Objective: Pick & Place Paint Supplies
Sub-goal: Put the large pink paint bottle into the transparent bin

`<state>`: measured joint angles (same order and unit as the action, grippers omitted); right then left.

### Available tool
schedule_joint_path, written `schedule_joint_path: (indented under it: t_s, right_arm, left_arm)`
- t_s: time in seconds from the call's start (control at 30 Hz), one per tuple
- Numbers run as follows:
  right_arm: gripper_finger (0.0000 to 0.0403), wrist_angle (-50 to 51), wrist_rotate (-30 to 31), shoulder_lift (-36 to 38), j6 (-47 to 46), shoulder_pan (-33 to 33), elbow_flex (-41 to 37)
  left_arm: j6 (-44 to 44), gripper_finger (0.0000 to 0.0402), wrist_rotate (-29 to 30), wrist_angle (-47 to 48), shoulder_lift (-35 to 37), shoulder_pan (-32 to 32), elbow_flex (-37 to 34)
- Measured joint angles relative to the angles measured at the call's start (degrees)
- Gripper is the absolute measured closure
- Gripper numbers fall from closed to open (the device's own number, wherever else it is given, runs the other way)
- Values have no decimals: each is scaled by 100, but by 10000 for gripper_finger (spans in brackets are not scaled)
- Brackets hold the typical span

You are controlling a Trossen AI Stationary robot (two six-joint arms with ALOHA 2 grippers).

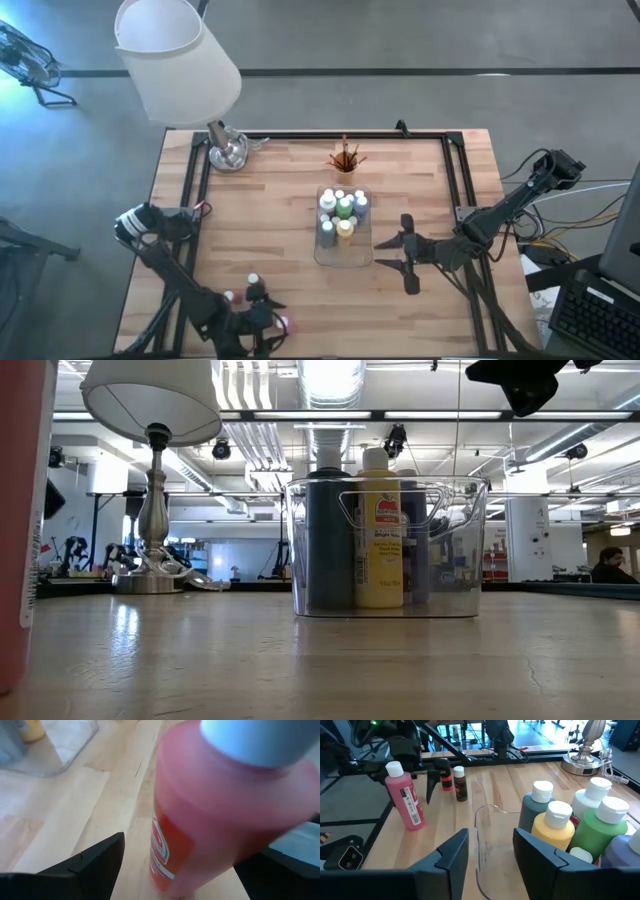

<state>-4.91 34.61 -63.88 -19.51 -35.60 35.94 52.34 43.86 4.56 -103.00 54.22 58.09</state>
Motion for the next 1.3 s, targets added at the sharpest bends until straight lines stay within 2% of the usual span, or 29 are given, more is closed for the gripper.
schedule_joint_path:
  t_s: [0.23,0.53,0.7,1.07,1.17,1.3]
  right_arm:
    - [267,0,0,0,18,-1,0]
    - [261,1,0,0,20,0,0]
    - [247,2,0,0,20,0,0]
    - [237,-133,0,-31,0,-2,0]
    - [246,-459,-22,-142,96,0,0]
    - [257,-1056,-321,-432,335,2,0]
  left_arm:
    - [-43,48,-156,-276,2,-158,-277]
    - [-883,55,-133,-901,2,-307,-462]
    - [-1260,87,-150,-1153,2,-371,-460]
    - [-1355,203,-429,-1352,2,-471,-397]
    - [-1523,213,-441,-1375,2,-547,-245]
    - [-1799,206,-469,-1374,2,-710,-42]
